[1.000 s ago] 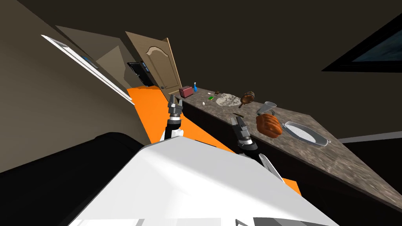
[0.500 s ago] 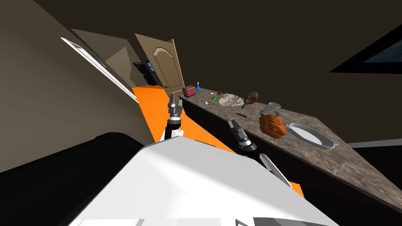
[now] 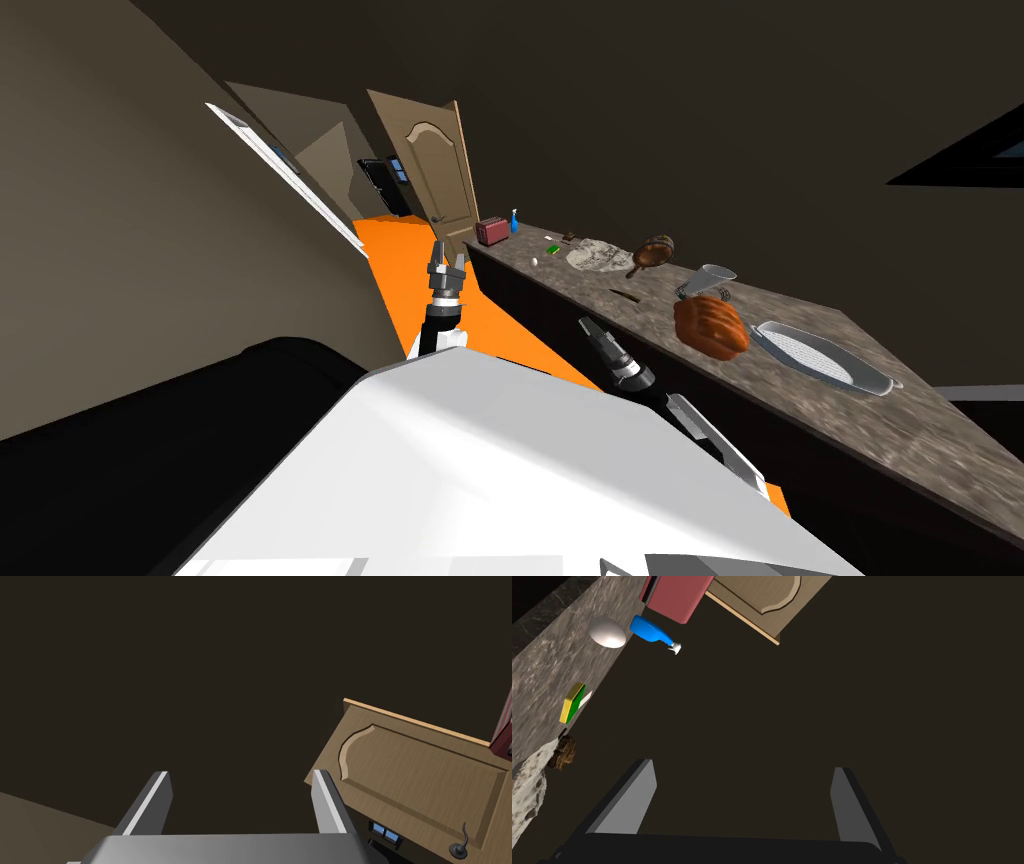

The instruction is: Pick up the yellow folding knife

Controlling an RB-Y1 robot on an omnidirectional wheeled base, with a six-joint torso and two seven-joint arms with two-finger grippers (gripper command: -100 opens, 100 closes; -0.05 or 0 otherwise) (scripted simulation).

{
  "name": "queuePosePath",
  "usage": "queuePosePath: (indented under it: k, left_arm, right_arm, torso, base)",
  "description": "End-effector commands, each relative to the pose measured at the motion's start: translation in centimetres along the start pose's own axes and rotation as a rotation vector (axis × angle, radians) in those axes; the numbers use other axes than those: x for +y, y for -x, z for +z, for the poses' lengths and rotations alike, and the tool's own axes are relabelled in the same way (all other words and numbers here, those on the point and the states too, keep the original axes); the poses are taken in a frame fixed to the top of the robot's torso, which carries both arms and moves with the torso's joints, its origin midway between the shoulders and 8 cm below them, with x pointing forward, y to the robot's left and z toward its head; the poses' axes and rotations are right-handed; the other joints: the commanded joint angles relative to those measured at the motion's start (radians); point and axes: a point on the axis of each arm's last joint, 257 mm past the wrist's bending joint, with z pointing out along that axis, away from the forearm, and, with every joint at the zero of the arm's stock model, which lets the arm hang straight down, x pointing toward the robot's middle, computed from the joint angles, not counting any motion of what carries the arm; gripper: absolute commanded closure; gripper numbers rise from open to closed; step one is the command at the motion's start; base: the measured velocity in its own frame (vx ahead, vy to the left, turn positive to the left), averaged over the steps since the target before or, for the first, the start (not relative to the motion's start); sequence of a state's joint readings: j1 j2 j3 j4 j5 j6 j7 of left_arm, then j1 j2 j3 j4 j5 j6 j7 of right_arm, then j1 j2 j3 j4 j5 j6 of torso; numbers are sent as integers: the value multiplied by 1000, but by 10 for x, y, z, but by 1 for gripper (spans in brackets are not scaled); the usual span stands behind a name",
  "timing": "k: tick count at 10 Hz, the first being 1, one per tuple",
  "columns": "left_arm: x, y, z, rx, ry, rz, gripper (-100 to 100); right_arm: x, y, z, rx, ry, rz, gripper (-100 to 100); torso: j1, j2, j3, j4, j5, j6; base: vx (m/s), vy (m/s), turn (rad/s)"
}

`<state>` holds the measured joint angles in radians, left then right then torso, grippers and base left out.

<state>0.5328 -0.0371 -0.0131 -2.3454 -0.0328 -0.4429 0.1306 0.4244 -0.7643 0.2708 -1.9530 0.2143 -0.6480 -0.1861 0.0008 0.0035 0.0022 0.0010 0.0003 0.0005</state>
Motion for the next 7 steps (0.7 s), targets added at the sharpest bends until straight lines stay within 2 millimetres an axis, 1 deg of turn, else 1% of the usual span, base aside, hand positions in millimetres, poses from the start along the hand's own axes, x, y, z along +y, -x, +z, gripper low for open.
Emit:
queuePosePath:
  k: [1,2,3,4,5,6,7]
  left_arm:
    - [0,0,0,0,0,0,0]
    - [0,0,0,0,0,0,0]
    - [0,0,0,0,0,0,0]
    - [0,0,0,0,0,0,0]
    - [0,0,0,0,0,0,0]
    - [0,0,0,0,0,0,0]
    - [0,0,0,0,0,0,0]
  right_arm:
    - [-3,0,-3,23,-12,-12,-100]
    - [-19,-8,-12,75,-50,-32,-100]
    - [-21,-8,-16,97,-60,-45,-100]
    - [-38,-15,-25,141,-96,-61,-100]
    - [-40,-14,-31,168,-109,-78,-100]
    - [-57,-19,-42,213,-147,-97,-100]
    - [-60,-17,-48,240,-160,-115,-100]
  torso:
    - [0,0,0,0,0,0]
    - [-1,-2,-1,0,0,0]
    - [-1,-2,-1,0,0,-1]
    - [-1,-2,-1,0,0,0]
    - [0,-2,-1,0,0,-1]
    - [0,-2,-1,0,0,0]
    - [-1,-2,-1,-1,0,0]
  base:
    - [-16,14,0]
    - [-22,25,155]
    - [-25,25,104]
    - [-31,40,168]
    - [-22,28,89]
    - [-20,25,174]
    - [-14,15,96]
